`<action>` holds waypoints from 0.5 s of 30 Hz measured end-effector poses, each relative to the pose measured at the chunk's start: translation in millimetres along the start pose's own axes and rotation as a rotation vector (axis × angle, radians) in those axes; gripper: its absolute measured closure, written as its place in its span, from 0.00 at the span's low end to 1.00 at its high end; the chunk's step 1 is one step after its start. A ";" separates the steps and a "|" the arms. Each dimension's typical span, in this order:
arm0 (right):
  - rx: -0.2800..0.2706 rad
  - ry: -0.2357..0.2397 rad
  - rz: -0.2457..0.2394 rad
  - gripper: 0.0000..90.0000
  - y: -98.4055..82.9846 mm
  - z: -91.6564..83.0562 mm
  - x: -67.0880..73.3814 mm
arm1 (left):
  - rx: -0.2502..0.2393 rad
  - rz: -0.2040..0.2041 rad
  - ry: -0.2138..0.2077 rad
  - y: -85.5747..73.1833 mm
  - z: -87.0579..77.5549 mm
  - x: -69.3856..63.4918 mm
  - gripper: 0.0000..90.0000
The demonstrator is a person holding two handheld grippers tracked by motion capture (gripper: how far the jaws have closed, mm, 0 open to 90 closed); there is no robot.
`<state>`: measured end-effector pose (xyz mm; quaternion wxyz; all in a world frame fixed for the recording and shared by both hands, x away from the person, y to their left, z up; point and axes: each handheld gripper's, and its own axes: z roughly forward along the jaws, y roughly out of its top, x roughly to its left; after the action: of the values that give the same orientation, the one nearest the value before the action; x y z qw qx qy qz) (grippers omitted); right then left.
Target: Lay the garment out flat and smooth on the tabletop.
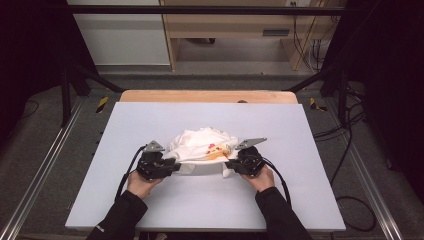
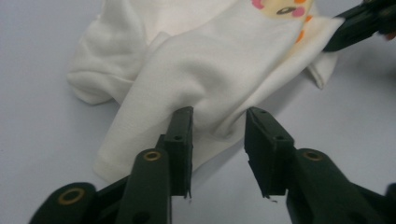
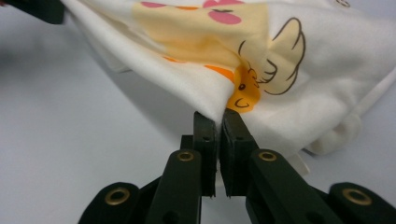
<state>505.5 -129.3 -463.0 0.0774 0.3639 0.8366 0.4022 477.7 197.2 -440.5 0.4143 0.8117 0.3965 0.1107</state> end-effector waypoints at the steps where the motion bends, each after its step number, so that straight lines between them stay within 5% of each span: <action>1: -0.006 -0.005 -0.002 0.85 -2.3 4.6 -0.1 | -0.025 0.011 0.011 -1.7 -4.7 -4.1 0.62; 4: -0.024 -0.019 -0.020 0.81 -2.5 2.3 3.1 | -0.101 0.012 0.036 -10.9 -18.2 -18.5 0.60; 5: -0.071 -0.026 -0.027 0.69 -2.9 -4.0 6.8 | -0.107 0.014 0.046 -14.8 -20.4 -22.7 0.57; 8: -0.115 -0.033 -0.044 0.59 -6.4 -14.6 11.9 | -0.110 0.003 0.046 -27.3 -19.7 -33.2 0.53; 10: -0.129 -0.053 -0.050 0.55 -11.8 -20.4 15.2 | -0.104 0.026 0.078 -35.1 -7.8 -40.6 0.50; 15: -0.114 -0.069 -0.043 0.53 -26.0 -22.4 16.5 | -0.081 -0.031 0.095 -35.1 16.2 -34.4 0.45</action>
<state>469.9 -142.7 -464.4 0.1355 0.3544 0.8168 0.4347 443.9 174.5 -472.3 0.4291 0.7821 0.4232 0.1585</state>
